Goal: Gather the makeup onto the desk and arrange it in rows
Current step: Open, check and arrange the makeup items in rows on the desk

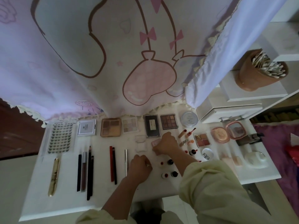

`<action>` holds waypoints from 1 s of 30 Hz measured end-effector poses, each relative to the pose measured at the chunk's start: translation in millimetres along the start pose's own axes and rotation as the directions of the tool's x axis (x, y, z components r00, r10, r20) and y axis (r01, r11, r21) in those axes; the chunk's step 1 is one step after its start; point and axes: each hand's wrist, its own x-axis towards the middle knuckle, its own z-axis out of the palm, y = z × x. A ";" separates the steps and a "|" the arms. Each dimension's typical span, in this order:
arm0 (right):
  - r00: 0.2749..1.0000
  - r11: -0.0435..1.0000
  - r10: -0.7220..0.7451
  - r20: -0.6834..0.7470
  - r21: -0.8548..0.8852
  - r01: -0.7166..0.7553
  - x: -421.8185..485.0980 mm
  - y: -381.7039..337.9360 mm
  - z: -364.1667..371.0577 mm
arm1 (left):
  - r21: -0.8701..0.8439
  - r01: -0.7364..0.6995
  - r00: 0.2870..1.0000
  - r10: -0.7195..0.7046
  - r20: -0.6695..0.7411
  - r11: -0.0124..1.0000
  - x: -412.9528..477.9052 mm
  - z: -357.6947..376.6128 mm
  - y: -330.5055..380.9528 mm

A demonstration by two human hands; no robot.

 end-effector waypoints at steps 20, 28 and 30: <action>0.946 0.915 -0.321 0.044 0.272 0.298 -40.0 4.3 -49.2 | -0.664 0.132 0.981 -0.193 -0.019 0.736 -28.1 -27.1 14.7; 0.925 0.616 -0.376 0.052 0.759 0.208 -96.1 12.3 -83.7 | -0.909 0.128 0.982 -0.176 0.062 0.397 -66.1 -83.1 55.6; 0.917 0.612 -0.395 -0.050 0.730 0.303 -106.3 12.7 -87.8 | -0.909 0.165 0.980 -0.170 0.106 0.384 -72.9 -91.8 63.5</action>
